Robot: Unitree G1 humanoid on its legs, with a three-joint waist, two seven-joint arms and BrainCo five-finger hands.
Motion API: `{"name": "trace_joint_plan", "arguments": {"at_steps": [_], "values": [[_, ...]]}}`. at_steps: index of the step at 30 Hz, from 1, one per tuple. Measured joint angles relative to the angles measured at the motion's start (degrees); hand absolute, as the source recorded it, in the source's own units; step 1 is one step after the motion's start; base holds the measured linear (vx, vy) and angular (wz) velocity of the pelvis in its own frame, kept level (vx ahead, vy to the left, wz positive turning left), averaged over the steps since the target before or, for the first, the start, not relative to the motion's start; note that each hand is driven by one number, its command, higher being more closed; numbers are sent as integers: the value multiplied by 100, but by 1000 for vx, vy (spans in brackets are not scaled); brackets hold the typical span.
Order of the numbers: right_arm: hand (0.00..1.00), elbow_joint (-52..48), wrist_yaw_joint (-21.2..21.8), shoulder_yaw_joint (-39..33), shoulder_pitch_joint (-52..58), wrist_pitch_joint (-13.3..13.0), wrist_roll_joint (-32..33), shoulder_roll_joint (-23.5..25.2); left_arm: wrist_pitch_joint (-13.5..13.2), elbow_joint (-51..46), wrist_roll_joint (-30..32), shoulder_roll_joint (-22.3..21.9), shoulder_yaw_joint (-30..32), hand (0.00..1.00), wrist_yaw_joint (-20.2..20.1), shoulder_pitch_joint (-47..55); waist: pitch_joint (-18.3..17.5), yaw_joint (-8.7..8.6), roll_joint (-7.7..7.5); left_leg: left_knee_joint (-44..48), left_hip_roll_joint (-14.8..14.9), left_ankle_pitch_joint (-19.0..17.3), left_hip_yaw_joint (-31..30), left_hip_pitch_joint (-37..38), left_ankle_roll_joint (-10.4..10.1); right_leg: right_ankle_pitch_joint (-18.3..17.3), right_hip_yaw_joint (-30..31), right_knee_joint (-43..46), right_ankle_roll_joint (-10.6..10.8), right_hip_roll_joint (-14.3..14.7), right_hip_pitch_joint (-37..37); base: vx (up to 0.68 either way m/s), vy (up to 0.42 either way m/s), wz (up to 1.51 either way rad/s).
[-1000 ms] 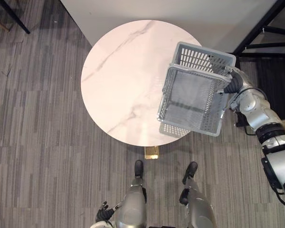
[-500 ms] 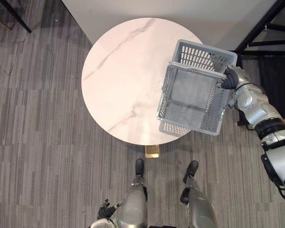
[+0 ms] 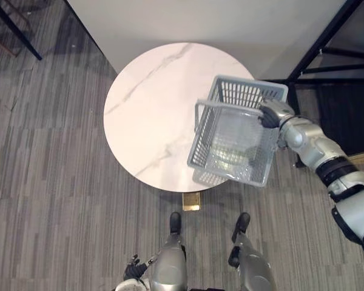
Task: Pick vegetable in the basket
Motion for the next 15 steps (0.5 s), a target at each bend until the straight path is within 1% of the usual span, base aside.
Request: {"name": "trace_joint_plan", "arguments": {"at_steps": [1,2,3,5,8,10,11,12,15], "values": [[100,-89,45,99,76,-15,-13,-1,18,13,13,4,44,0,-2,14,-32,-15,-50,-2,2,0,16,57,-1,7,15,-17,11,5,62,-10,5,-6],[100,-258,142,105,261,-60,-17,-5,58,9,109,17,116,0,-3,68,-131,-32,-133,-4,1,-6,28,104,-8,17,26,-58,26,8,116,-9,5,-6],[100,-351,180,132,354,-92,-16,-14,70,12,173,27,165,0,-2,106,-206,-39,-175,-9,1,-8,45,122,-11,21,40,-72,32,9,128,-6,7,-8],[100,-764,266,274,657,-229,41,-112,108,15,211,68,193,0,-4,262,-490,-95,-284,-11,-3,-25,106,185,-29,28,98,-92,43,7,161,-3,7,-11],[100,-1206,289,274,945,-350,162,-337,121,25,348,72,209,0,-4,328,-701,-127,-313,-22,-4,-31,139,263,-34,27,137,-92,45,9,206,-13,7,-8],[100,-1480,395,274,1117,-443,334,-546,124,24,455,38,247,0,-23,338,-828,-133,-313,-55,3,-34,206,389,-39,23,216,-99,50,21,276,-20,2,-15],[100,-1554,400,274,1157,-450,383,-585,124,27,464,28,271,0,-26,344,-858,-125,-321,-85,8,-35,254,435,-42,22,257,-103,52,30,279,-32,-2,-22],[100,-1713,427,275,1213,-478,463,-639,133,27,607,32,314,0,-46,375,-934,-139,-343,-107,11,-53,294,467,-68,16,299,-142,59,42,288,-33,-5,-20],[100,-2028,531,274,1467,-532,538,-862,214,94,779,34,380,0,-59,384,-1146,-164,-367,-115,47,-70,351,501,-95,-1,351,-152,82,82,286,-13,-10,-12]]}}
